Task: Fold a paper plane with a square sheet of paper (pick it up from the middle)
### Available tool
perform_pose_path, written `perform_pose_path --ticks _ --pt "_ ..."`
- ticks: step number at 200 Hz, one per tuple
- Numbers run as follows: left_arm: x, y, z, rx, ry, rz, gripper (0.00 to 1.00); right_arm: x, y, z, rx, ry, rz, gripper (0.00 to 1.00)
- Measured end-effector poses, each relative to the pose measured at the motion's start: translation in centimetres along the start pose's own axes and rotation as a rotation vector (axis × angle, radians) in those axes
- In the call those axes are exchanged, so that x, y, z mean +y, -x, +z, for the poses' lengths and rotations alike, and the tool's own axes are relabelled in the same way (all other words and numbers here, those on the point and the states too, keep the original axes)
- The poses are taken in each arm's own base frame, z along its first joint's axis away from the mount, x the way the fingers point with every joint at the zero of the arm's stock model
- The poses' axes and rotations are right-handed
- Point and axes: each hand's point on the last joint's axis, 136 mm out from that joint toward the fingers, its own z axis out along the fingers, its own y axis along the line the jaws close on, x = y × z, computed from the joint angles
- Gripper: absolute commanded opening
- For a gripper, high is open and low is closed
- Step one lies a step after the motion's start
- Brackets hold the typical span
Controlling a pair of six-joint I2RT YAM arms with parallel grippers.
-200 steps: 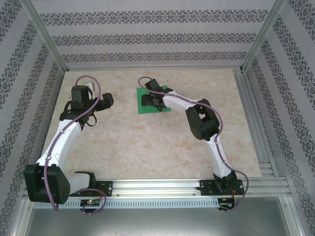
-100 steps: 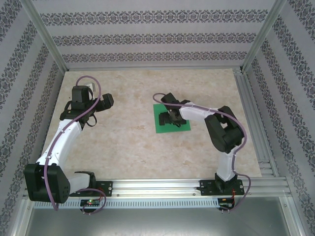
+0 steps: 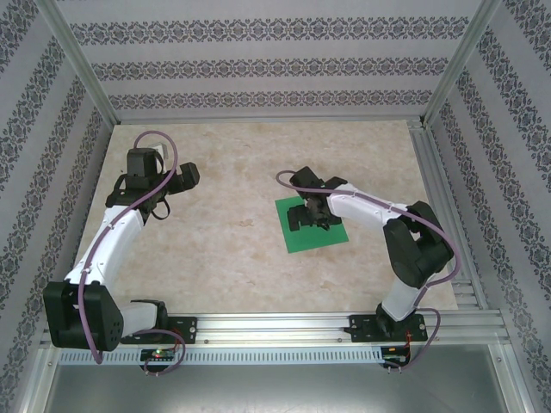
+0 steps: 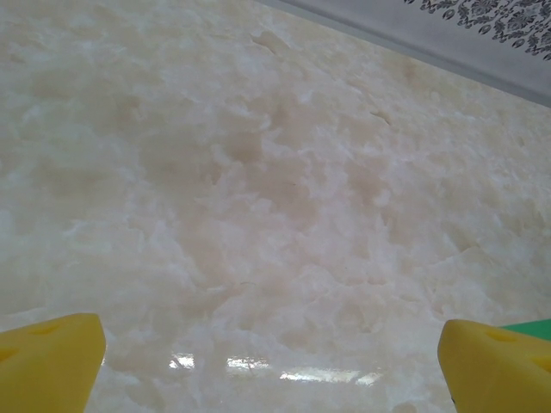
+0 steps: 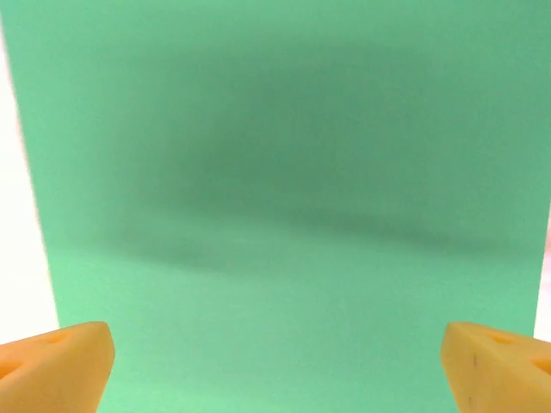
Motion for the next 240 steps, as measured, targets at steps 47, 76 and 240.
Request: perform_pose_path --ticks 47,76,240 --pt "0.0 0.1 0.2 0.014 0.006 -0.01 1.0 -0.1 0.8 1.7 0.056 -0.024 -0.019 0.98" --pt "0.0 0.0 0.2 0.015 0.006 -0.01 1.0 -1.7 0.2 3.2 0.113 -0.048 0.009 0.97" --pt "0.4 -0.7 0.6 0.048 0.022 -0.013 1.0 -1.0 0.8 4.8 0.164 -0.006 -0.041 0.87"
